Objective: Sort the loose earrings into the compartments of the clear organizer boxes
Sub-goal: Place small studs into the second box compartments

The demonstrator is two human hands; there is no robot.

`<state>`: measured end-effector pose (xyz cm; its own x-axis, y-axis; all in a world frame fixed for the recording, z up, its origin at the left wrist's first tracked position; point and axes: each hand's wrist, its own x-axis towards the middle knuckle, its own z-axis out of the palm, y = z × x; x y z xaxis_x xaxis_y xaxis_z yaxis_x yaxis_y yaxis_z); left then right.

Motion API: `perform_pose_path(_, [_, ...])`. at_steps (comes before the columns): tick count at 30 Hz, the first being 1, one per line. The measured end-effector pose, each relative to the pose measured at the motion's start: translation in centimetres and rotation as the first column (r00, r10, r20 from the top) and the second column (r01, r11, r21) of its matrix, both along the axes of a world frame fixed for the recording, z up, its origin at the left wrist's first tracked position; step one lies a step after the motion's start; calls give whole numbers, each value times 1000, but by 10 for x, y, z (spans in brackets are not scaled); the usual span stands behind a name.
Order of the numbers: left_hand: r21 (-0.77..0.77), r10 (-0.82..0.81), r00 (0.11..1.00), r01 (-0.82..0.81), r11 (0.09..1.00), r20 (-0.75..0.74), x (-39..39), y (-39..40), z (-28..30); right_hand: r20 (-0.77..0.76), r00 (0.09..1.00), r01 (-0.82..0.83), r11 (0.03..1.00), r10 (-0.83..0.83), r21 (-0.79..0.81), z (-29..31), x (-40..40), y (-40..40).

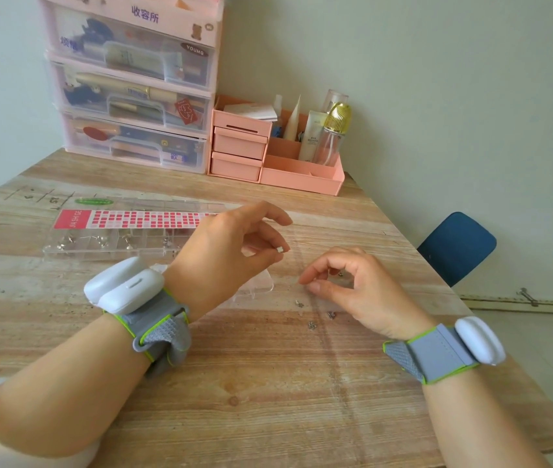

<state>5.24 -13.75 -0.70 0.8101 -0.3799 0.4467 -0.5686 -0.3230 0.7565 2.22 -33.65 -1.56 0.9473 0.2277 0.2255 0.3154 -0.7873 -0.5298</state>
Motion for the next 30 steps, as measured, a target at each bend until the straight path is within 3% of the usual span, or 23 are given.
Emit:
perform_pose_path(6, [8, -5, 1000, 5, 1000, 3, 0, -1, -1, 71, 989, 113, 978, -127, 173, 3, 2, -6])
perform_pose_path(14, [64, -5, 1000, 3, 998, 24, 1, -1, 0, 78, 980, 168, 969, -184, 181, 5, -6, -9])
perform_pose_path(20, [83, 16, 999, -19, 996, 38, 1, -1, -1, 134, 896, 372, 880, -423, 296, 0, -3, -24])
perform_pose_path(24, [81, 24, 999, -26, 996, 32, 1, -1, -1, 126, 858, 457, 852, -498, 255, -6, 1, -30])
perform_pose_path(30, [92, 30, 999, -32, 995, 26, 2, -1, -2, 50, 883, 462, 882, -467, 91, -11, 0, -30])
